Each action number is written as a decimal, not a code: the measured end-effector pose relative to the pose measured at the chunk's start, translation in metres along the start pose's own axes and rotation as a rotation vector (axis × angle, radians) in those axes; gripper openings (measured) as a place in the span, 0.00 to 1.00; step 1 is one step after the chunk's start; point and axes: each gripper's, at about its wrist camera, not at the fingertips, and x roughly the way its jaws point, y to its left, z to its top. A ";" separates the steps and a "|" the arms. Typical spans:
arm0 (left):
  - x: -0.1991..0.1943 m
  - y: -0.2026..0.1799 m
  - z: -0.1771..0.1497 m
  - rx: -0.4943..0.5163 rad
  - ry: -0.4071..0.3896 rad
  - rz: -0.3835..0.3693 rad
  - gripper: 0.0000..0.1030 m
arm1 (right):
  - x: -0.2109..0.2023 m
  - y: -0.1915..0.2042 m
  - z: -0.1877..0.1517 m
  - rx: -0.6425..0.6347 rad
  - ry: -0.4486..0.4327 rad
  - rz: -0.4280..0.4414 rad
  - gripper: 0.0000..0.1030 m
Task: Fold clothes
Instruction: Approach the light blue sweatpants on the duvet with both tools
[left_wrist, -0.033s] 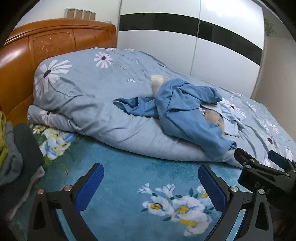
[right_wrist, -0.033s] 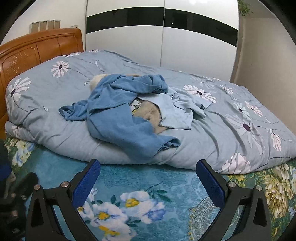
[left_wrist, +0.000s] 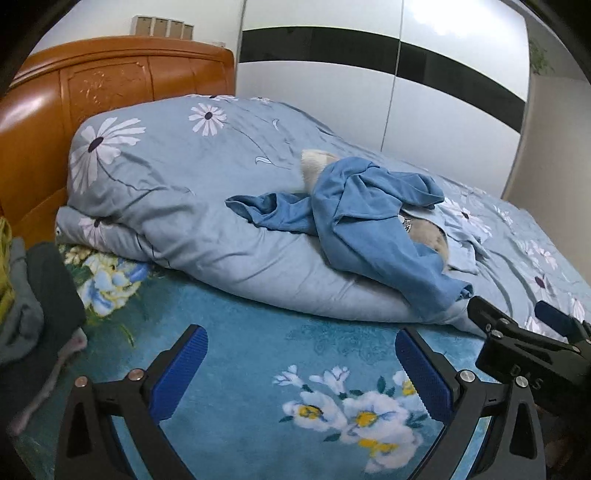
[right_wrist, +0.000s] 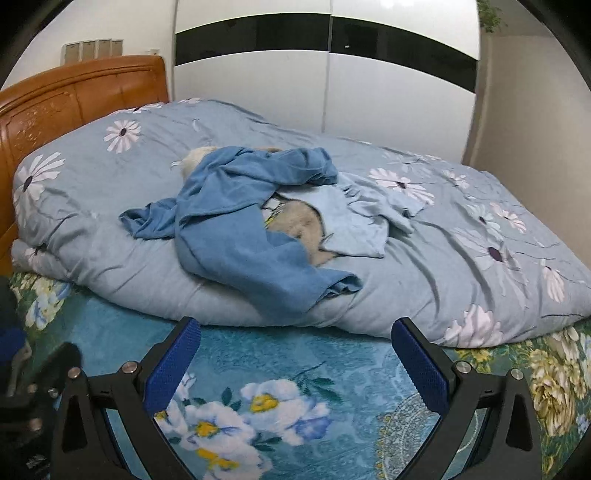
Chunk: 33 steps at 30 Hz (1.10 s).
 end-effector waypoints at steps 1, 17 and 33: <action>0.002 0.000 -0.001 -0.014 -0.005 -0.027 1.00 | 0.000 -0.002 -0.001 0.002 -0.001 0.001 1.00; 0.035 0.037 -0.036 -0.106 -0.047 -0.093 1.00 | 0.022 0.008 -0.026 -0.026 0.038 -0.009 1.00; 0.048 0.046 -0.041 -0.163 -0.026 -0.058 1.00 | 0.023 0.031 -0.024 -0.145 0.032 -0.002 1.00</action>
